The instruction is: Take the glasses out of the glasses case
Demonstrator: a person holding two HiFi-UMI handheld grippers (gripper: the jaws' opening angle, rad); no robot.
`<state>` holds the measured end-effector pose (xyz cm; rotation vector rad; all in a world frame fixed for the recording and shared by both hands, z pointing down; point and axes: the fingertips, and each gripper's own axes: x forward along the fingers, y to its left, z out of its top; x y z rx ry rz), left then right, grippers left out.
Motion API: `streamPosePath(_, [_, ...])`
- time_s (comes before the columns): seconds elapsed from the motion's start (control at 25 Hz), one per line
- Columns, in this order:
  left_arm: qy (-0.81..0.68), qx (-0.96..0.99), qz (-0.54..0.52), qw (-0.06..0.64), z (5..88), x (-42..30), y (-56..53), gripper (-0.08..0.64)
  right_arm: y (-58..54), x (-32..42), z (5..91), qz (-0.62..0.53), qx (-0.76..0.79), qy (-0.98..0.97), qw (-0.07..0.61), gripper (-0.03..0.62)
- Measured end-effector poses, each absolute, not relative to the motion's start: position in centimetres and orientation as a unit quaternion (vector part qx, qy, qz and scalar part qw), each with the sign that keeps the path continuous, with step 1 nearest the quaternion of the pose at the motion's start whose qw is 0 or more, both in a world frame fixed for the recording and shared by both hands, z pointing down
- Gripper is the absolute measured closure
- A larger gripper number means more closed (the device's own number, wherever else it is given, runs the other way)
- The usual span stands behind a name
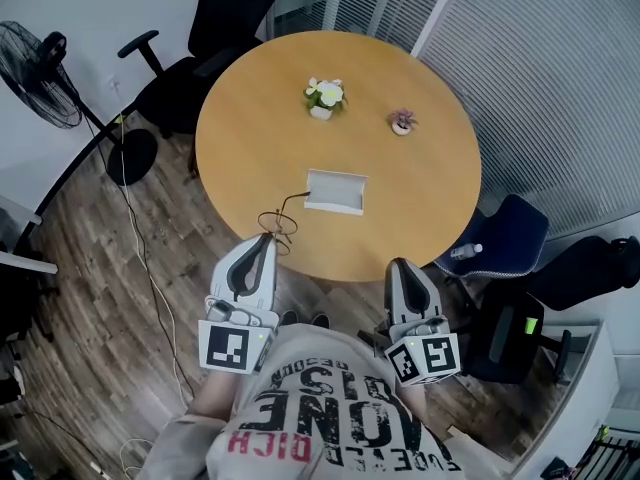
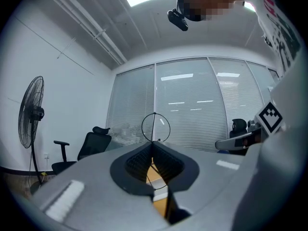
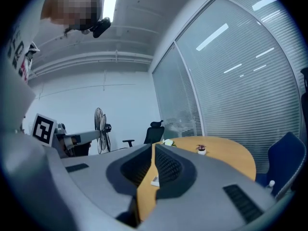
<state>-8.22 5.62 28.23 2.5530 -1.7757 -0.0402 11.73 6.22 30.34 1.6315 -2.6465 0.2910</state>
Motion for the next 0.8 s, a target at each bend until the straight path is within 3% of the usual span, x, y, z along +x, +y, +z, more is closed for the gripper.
streamPosePath(0.8, [-0.567, 0.823, -0.011, 0.027, 28.72, -7.96, 6.04, 0.541, 6.39, 11.42, 30.88, 0.093, 0.522, -0.848, 0.011, 0.563])
